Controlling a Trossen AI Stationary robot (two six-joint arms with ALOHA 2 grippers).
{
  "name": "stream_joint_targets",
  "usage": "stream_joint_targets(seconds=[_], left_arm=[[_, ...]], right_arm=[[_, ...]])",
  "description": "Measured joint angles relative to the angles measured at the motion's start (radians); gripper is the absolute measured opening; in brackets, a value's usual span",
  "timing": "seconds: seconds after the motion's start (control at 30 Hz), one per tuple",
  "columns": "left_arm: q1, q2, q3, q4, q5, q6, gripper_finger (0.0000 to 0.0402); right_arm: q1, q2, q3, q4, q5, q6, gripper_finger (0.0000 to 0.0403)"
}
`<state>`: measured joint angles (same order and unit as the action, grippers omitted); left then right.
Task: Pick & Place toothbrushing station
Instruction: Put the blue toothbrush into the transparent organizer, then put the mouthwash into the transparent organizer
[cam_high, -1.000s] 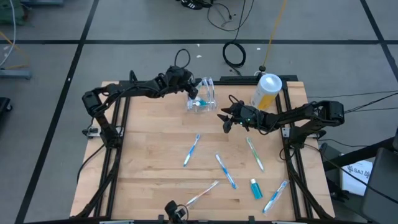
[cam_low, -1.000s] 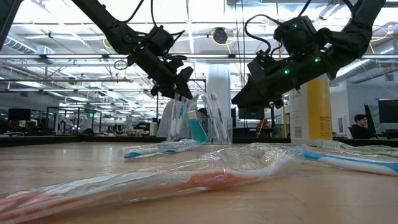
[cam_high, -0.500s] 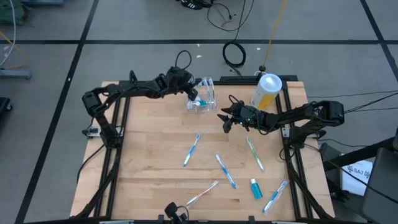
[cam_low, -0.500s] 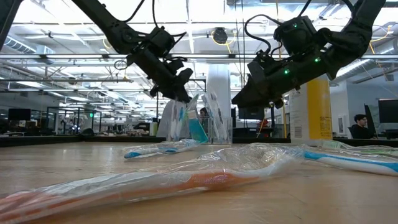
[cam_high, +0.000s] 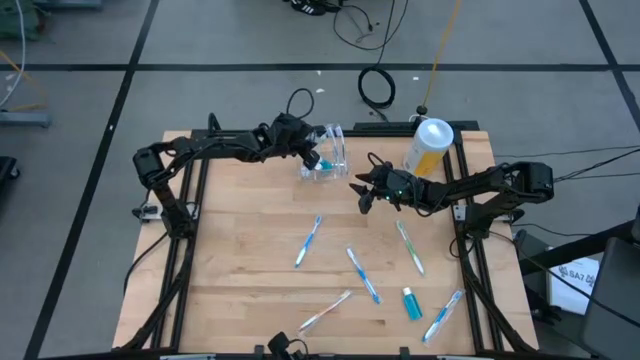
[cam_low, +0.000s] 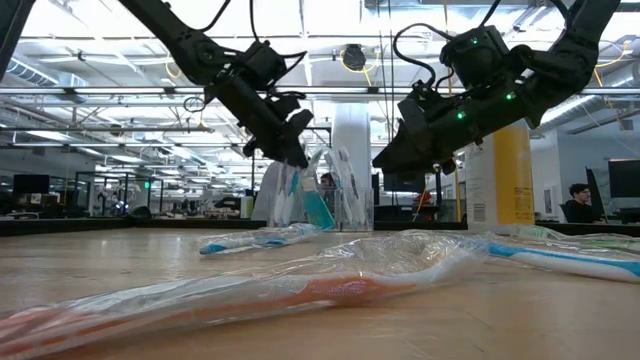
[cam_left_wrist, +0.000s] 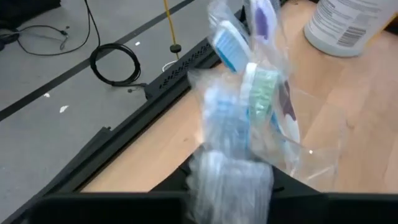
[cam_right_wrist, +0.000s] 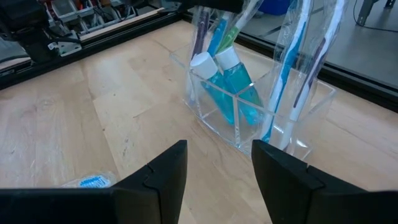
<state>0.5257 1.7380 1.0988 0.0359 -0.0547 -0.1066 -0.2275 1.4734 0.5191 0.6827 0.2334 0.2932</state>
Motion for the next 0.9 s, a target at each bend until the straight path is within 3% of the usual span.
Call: stream_joint_targets(seconds=[0.5,0.9], left_arm=[[-0.02,-0.036,0.0,-0.115,-0.055,0.082,0.0198],[-0.033,-0.157,0.0,-0.371,-0.059,0.079,0.0218]], right_arm=[[0.0,0.0,0.0,-0.003,0.0,0.0,0.0171],[0.002,0.0,0.0,-0.012,-0.012,-0.099,0.0171]])
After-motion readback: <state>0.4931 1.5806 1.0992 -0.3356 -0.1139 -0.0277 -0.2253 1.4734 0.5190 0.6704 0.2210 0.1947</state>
